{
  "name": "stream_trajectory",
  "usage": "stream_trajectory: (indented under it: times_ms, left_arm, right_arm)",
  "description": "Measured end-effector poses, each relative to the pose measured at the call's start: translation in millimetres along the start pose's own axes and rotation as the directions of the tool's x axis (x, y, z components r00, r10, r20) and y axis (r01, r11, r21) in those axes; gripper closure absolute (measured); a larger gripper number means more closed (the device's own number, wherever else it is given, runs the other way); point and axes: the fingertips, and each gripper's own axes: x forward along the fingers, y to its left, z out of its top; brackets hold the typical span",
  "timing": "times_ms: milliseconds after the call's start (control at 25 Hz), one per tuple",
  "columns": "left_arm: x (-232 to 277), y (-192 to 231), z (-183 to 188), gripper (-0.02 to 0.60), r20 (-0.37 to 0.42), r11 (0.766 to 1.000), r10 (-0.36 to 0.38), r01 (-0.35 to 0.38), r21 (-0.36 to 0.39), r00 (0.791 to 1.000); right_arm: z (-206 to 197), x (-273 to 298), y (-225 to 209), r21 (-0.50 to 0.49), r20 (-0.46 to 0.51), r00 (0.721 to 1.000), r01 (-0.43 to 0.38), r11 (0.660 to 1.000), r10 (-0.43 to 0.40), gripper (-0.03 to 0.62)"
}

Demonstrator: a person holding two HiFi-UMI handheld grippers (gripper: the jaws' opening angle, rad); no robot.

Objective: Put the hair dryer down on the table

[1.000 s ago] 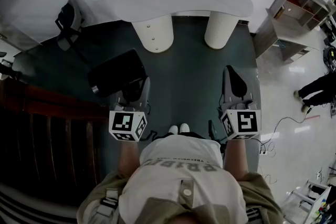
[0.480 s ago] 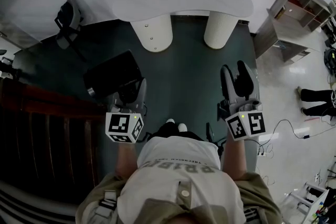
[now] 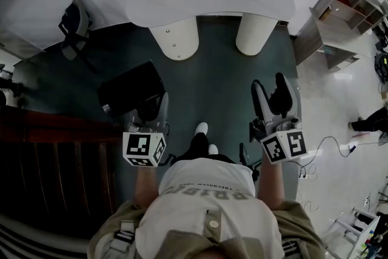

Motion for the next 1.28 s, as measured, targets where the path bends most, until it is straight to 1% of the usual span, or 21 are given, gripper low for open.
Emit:
stream_trajectory:
  times_ms: [80,280,480,800,1080,1280]
  left_arm:
    - [12.7,11.3,3.2,0.477,0.002,1.0,-0.003,0.003,0.005,1.0]
    - [45.6,43.3,12.3,0.477,0.023,1.0,-0.013,0.013,-0.014,1.0]
    - [80.0,73.1,27.1,0.477,0.045,1.0,-0.025,0.026,-0.01,0.999]
    - [114.0,109.1,39.8,0.477,0.069,0.998,-0.055,0.055,-0.004,0.996]
    - [132.0,127.0,31.9,0.477,0.049,0.998,-0.065,0.066,-0.012,0.997]
    - [148.8,131.9,28.3,0.477,0.033,0.998,-0.061,0.061,-0.009,0.998]
  right_arm:
    - [-3.3,15.0,-2.8,-0.002,-0.005,1.0,0.002,1.0,-0.002,0.295]
    - [-6.4,57.3,-9.0,-0.022,-0.001,1.0,0.015,1.0,-0.015,0.295]
    - [-3.3,98.0,-14.2,-0.044,0.009,0.999,0.032,0.999,-0.032,0.295]
    - [-1.9,140.0,-18.5,-0.056,0.032,0.997,0.068,0.996,-0.066,0.295]
    - [-13.3,155.0,-23.3,-0.05,0.01,0.995,0.098,0.994,-0.098,0.295]
    - [-15.7,173.0,-32.9,-0.064,-0.003,0.995,0.096,0.993,-0.097,0.295]
